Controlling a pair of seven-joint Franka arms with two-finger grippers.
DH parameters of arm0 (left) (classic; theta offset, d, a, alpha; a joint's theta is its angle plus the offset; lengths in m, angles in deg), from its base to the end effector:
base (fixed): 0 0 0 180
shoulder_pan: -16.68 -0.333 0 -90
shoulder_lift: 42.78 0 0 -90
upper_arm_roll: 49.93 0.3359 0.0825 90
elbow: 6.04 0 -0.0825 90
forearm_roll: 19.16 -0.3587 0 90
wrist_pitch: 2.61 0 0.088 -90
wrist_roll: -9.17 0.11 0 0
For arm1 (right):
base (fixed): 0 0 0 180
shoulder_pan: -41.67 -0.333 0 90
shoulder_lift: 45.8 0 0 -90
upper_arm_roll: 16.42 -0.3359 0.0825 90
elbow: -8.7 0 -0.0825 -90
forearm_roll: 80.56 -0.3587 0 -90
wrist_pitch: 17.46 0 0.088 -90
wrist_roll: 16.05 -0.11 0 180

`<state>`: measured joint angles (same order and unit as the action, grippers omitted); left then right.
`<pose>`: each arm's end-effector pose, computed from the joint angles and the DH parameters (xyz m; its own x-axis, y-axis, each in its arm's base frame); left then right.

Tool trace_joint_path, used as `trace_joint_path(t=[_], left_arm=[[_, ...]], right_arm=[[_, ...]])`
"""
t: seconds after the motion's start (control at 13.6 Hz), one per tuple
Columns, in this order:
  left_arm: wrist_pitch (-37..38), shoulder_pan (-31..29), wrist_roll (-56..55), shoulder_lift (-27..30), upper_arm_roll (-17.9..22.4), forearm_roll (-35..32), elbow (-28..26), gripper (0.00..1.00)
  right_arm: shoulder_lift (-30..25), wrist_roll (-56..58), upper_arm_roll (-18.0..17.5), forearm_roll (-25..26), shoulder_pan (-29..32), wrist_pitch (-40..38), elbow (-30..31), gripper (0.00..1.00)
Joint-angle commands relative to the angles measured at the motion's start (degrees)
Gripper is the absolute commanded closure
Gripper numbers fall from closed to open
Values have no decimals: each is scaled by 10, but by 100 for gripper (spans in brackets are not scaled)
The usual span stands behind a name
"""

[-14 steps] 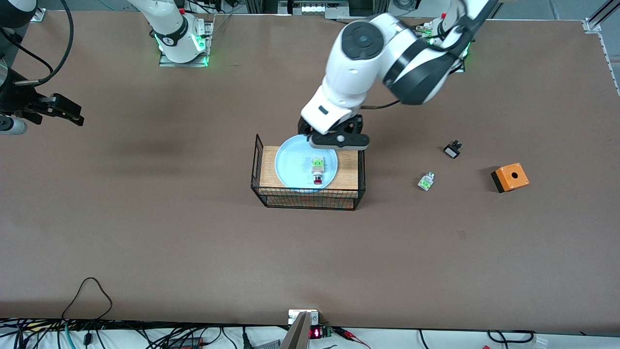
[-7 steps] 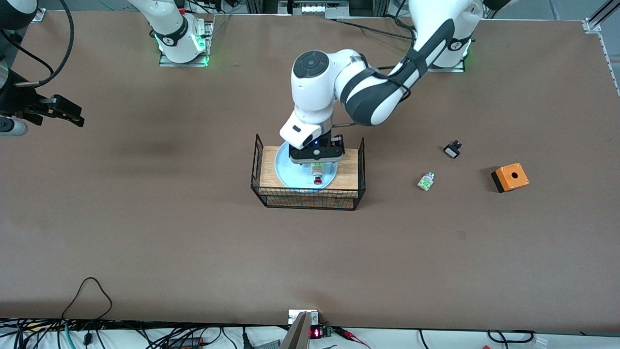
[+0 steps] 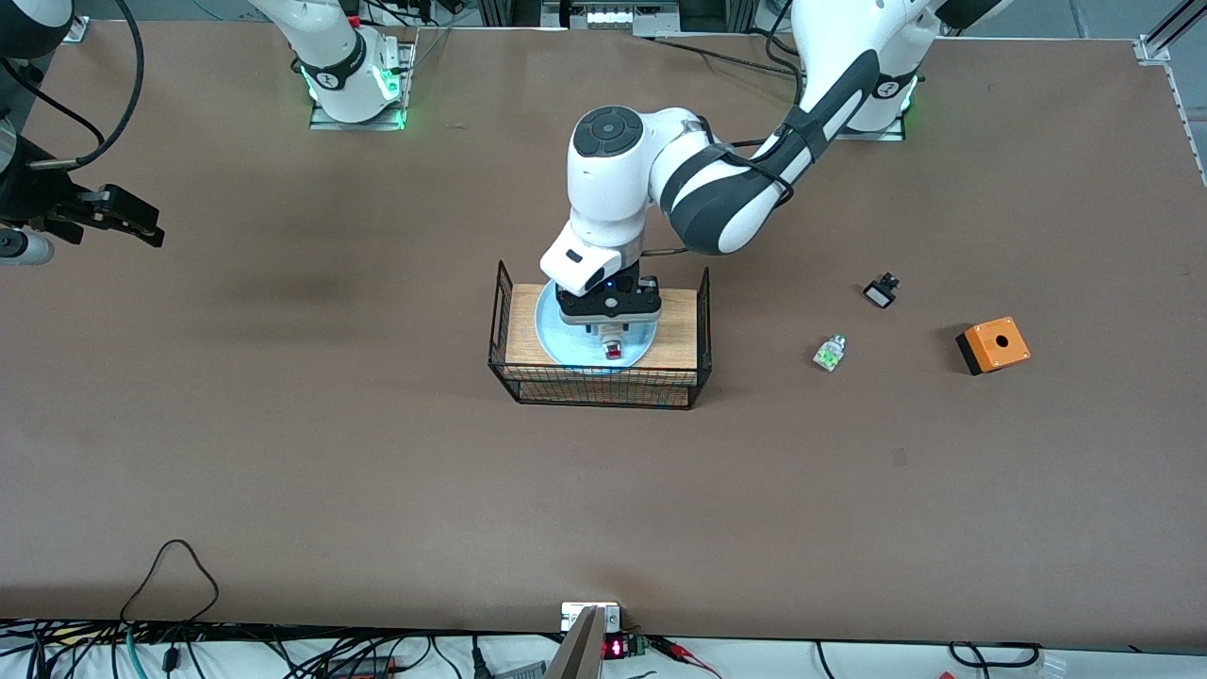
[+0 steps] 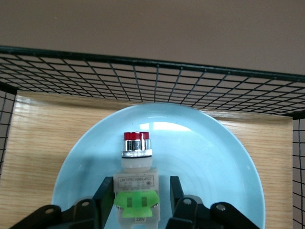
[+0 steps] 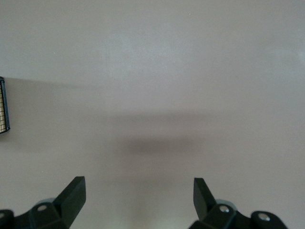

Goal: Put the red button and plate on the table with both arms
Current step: 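Lower the left gripper and grasp the red-capped button on the plate, then lift the red button and carry it toward the orange box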

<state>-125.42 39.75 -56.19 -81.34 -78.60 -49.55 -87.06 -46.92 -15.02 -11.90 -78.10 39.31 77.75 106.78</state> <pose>0.5262 -0.4955 0.3756 0.9718 0.0976 0.2147 0.0898 -0.9949 0.0461 0.5260 -0.0246 0.5963 0.9994 -0.0158 -0.0314 -0.0145 -0.9991 0.0405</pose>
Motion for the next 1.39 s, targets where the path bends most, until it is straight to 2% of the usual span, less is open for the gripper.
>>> trace_joint_path(t=[0.0,0.07,0.15,0.37,0.51,0.66,0.88,1.1,1.32], left_arm=[[6,4,-14,-7,0,-12,7,45],[5,4,-14,-8,0,-12,7,47],[6,3,-14,-7,-1,-12,8,59],[29,-4,-8,6,-3,-10,17,79],[90,-14,-7,39,-9,4,31,81],[164,-28,-7,80,-9,78,55,81],[225,-76,-4,152,-10,167,62,81],[308,-134,94,182,-8,177,62,78],[360,-222,270,182,-8,178,53,77]], right_arm=[[4,2,-1,-10,4,0,-10,0],[4,2,-1,-10,4,0,-10,0],[4,2,-1,-10,4,0,-10,0],[4,2,-1,-10,4,0,-10,0],[4,2,-1,-10,3,0,-10,0],[4,1,-1,-9,3,0,-10,0],[4,1,-1,-9,4,0,-10,0],[9,2,-2,-10,1,0,-10,0],[10,11,-4,-10,0,-2,-9,0]])
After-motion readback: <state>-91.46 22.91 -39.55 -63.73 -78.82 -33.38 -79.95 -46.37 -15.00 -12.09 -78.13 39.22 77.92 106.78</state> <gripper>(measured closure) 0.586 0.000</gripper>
